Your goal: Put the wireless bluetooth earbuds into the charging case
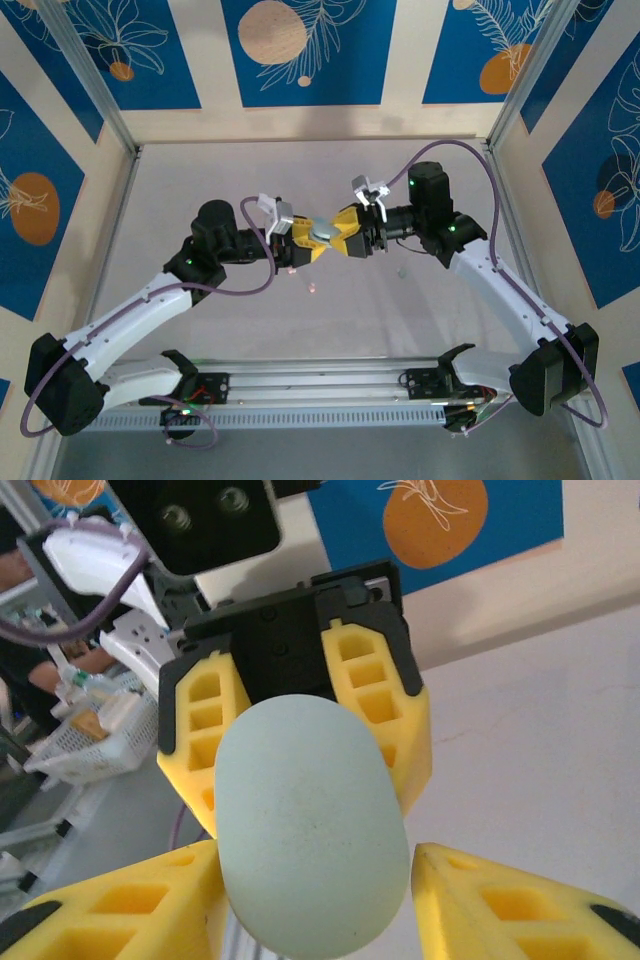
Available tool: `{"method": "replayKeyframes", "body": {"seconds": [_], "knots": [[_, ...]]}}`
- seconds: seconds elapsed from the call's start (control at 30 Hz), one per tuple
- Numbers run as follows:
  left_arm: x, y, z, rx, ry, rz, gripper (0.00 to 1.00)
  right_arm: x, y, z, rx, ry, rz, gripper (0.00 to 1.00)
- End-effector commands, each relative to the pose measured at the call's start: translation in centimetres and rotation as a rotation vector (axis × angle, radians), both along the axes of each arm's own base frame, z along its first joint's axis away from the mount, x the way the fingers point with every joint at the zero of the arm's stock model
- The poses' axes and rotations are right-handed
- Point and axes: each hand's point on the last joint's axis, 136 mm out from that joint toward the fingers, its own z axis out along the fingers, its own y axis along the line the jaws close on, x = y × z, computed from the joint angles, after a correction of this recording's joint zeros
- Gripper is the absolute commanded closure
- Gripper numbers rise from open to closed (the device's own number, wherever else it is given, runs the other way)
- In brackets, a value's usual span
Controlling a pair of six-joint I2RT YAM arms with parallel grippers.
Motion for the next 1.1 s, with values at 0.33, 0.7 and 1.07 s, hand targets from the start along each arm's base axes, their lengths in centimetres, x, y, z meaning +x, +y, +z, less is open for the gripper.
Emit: {"method": "replayKeyframes", "body": {"seconds": [0.33,0.7,1.07], "knots": [[-1.3,-0.1,1.7,-0.064,-0.041,-0.062,0.74,4.1,-0.8,0.0,-0.026,-0.044,-0.332,0.45],[-1.1,-0.2,1.7,-0.077,-0.029,-0.064,0.73,2.4,-0.4,0.6,-0.056,-0.195,-0.311,0.46],[-1.5,-0.3,1.4,-0.062,-0.011,-0.091,0.72,1.6,0.3,2.3,-0.047,-0.373,-0.242,0.55]]}}
